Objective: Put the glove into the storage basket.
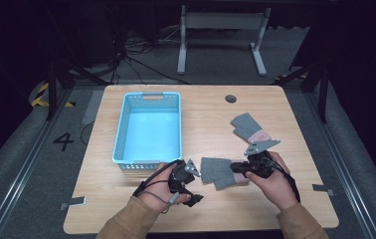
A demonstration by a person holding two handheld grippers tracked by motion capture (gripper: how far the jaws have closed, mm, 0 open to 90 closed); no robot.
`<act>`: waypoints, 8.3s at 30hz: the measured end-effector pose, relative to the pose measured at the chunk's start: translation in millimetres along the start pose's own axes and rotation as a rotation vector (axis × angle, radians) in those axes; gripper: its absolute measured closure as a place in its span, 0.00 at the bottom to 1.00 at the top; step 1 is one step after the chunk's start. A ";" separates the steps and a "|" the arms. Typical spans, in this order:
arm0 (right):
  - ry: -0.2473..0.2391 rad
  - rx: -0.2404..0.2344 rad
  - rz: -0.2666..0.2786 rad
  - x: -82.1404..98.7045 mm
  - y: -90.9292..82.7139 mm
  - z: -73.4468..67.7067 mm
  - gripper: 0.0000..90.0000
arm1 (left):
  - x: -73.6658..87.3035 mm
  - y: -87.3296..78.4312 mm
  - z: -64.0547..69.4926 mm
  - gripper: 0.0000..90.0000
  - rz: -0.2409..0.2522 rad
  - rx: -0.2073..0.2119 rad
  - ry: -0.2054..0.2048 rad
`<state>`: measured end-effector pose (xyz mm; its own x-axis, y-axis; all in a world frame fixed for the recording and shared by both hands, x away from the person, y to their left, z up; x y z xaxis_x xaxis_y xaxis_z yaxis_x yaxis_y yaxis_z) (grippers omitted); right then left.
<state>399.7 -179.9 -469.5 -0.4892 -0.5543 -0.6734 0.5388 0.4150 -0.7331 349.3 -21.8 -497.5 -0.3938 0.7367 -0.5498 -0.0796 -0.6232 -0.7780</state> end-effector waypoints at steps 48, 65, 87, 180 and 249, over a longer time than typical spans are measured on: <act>0.144 0.259 -0.078 -8.0 44.3 143.5 0.54 | 17.0 -16.4 -6.7 0.31 0.017 -0.026 -0.053; 0.215 0.299 -0.114 -5.6 83.2 183.3 0.54 | 16.4 -17.2 -6.5 0.31 0.022 -0.022 -0.050; 0.215 0.326 -0.184 0.6 87.1 183.1 0.92 | 17.6 -16.0 -7.6 0.31 0.016 -0.027 -0.048; -0.223 -0.096 -0.074 22.7 24.1 -17.9 0.89 | -8.6 -9.8 -10.5 0.67 0.035 -0.022 -0.023; -0.114 -0.060 -0.252 82.8 -10.1 2.2 0.79 | -5.7 32.1 -23.8 0.79 -0.051 -0.037 -0.003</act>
<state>355.2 -231.6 -517.6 -0.5206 -0.7214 -0.4567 0.3671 0.2938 -0.8826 370.8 -39.8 -526.6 -0.3927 0.7664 -0.5084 -0.0661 -0.5749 -0.8156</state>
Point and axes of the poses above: each handheld gripper's, and its own axes: y roughly forward along the jaws, x roughly out of its underside, z roughly to its right, the point moved 10 cm from there along y, roughly forward along the jaws, and after that the axes turned 12 degrees about x, right-handed, at the moved point
